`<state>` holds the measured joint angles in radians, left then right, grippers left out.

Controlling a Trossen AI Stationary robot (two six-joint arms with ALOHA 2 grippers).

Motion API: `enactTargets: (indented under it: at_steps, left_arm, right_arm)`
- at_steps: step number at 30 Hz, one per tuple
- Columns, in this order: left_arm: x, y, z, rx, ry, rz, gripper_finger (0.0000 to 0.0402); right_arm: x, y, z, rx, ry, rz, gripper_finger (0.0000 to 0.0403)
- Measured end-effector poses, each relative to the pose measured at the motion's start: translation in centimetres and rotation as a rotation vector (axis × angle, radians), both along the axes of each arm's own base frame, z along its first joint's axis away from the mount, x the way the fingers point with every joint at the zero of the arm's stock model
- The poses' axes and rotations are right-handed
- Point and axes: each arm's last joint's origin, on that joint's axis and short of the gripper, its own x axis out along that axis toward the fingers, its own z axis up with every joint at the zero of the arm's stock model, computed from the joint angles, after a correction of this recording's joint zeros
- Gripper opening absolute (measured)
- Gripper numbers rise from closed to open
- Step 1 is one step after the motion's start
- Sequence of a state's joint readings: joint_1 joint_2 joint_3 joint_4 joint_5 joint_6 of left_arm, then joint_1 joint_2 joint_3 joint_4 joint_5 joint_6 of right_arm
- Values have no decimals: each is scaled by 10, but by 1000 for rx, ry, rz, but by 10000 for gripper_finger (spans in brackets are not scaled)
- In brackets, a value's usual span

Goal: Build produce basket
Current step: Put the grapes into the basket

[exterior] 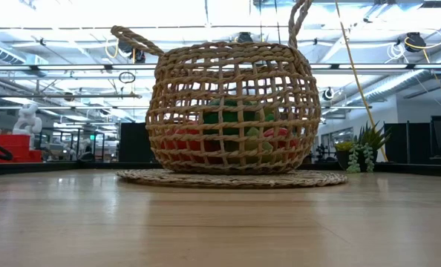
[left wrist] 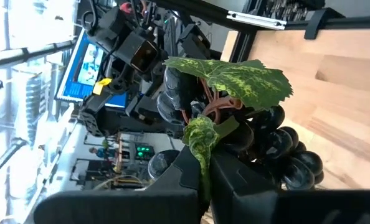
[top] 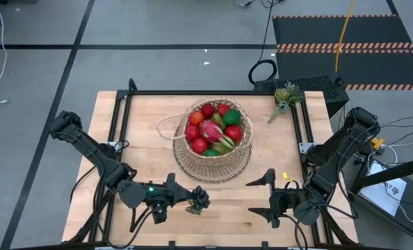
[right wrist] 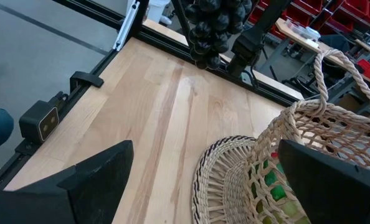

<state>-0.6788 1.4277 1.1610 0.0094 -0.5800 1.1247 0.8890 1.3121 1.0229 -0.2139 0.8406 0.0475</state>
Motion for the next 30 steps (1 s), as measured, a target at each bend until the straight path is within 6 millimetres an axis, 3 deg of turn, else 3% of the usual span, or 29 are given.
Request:
enactTargets:
  at_steps: [6,13,25,30]
  left_arm:
    - [0,0,0,-116,9,25,20]
    - [1,-1,7,-546,-16,87,10]
    - [1,-1,9,-1137,31,185,15]
    - [1,-1,8,-1294,52,217,8]
  right_arm:
    - [0,0,0,0,0,0,393]
    - [0,0,0,0,0,0,393]
    - [1,1,1,12,-10,0,393]
    - [2,2,4,30,-37,10,393]
